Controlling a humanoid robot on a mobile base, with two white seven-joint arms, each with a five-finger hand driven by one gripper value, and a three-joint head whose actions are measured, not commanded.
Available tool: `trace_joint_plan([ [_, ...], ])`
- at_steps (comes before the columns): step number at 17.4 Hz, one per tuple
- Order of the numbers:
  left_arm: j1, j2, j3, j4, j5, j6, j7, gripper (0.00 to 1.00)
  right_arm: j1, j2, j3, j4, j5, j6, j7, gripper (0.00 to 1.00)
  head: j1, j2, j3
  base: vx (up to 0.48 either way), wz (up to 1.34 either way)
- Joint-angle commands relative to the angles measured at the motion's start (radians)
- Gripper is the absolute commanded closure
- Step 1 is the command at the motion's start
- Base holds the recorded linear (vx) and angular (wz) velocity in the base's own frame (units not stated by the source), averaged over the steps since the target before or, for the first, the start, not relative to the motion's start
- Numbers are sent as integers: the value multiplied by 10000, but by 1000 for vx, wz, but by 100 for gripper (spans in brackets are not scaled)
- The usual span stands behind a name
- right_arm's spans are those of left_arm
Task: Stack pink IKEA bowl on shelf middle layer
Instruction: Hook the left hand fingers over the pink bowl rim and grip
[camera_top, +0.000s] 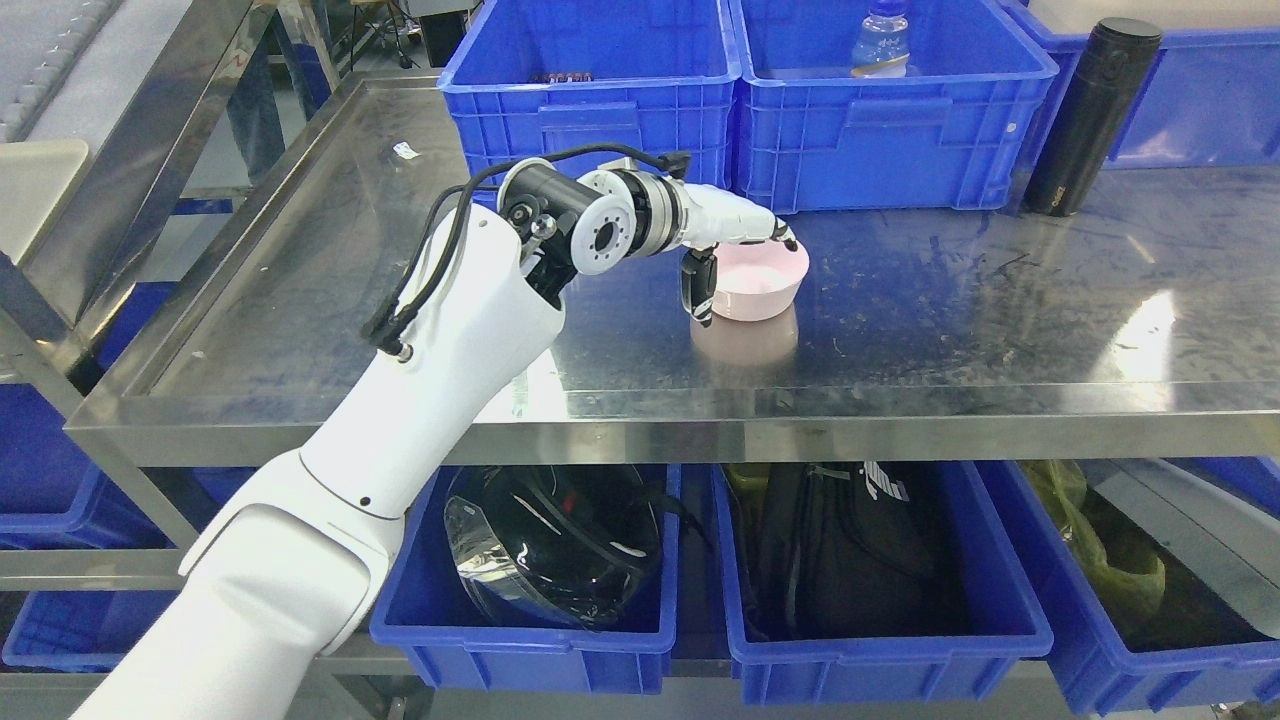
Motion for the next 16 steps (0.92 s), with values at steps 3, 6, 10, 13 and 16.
trace_joint_plan([
  [3, -727, -777, 100, 2731, -1154, -646, 79, 7, 31, -175, 0, -175, 0, -4, 7, 0, 0, 0, 0, 0, 0],
  [6, -850, -777, 410, 3039, -1371, -955, 79, 7, 46, -175, 0, -175, 0, -4, 7, 0, 0, 0, 0, 0, 0],
  [10, -713, -777, 517, 3865, -1371, -1245, 352, 7, 31, -175, 0, -175, 0, -4, 7, 0, 0, 0, 0, 0, 0],
  [13, -743, -777, 579, 4266, -1006, -1477, 631, 6, 31, -175, 0, -175, 0, -4, 7, 0, 0, 0, 0, 0, 0],
  [16, -774, -777, 487, 4574, 329, -2134, 692, 7, 31, -175, 0, -175, 0, -4, 7, 0, 0, 0, 0, 0, 0],
])
